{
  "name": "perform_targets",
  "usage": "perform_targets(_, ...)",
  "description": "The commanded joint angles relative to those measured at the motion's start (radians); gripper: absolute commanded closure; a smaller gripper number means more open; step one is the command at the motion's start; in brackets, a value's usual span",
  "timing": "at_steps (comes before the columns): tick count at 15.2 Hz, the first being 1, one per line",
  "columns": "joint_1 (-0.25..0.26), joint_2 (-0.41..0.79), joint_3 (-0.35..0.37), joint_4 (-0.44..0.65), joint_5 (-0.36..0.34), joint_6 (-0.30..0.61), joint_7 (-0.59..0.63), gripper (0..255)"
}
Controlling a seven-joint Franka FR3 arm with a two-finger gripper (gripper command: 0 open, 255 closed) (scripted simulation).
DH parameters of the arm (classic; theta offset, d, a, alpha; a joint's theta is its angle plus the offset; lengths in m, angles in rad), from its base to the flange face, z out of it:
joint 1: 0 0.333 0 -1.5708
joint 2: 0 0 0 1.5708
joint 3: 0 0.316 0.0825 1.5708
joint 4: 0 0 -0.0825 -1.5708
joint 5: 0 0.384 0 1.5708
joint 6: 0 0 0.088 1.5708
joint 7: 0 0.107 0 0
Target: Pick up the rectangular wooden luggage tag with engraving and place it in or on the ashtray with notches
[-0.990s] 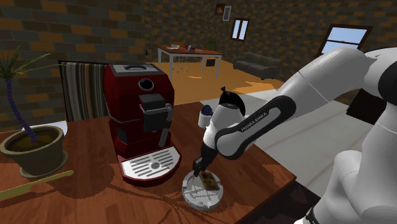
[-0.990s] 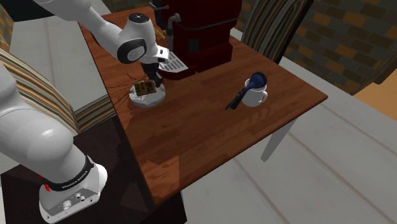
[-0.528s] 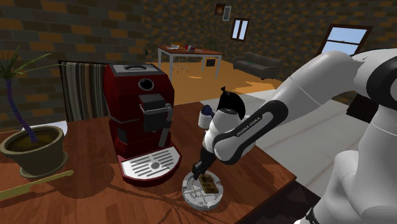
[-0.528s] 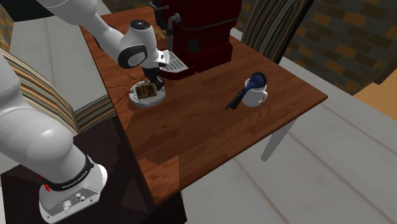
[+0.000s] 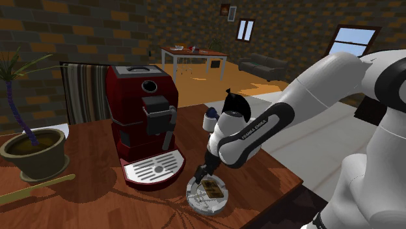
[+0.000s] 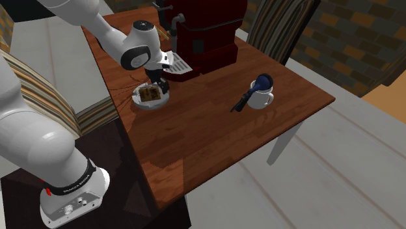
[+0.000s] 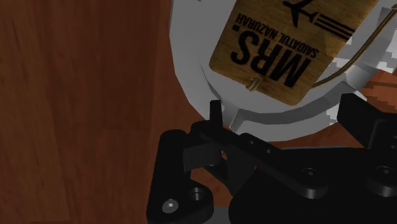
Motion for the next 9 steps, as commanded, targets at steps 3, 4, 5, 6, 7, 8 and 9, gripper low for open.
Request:
perform_targets(3, 0.001, -0.039, -0.009, -0.008, -0.023, -0.031, 0.017, 0)
perform_targets(4, 0.001, -0.077, -0.017, -0.013, -0.045, -0.063, 0.034, 0)
perform_targets(5, -0.001, -0.114, -0.024, -0.017, -0.065, -0.096, 0.049, 0)
perform_targets(6, -0.004, -0.143, -0.027, -0.019, -0.080, -0.122, 0.060, 0)
perform_targets(7, -0.005, -0.143, -0.026, -0.019, -0.080, -0.122, 0.060, 0)
perform_targets(8, -0.005, -0.143, -0.025, -0.019, -0.080, -0.122, 0.060, 0)
perform_targets(9, -0.005, -0.143, -0.025, -0.019, -0.081, -0.122, 0.060, 0)
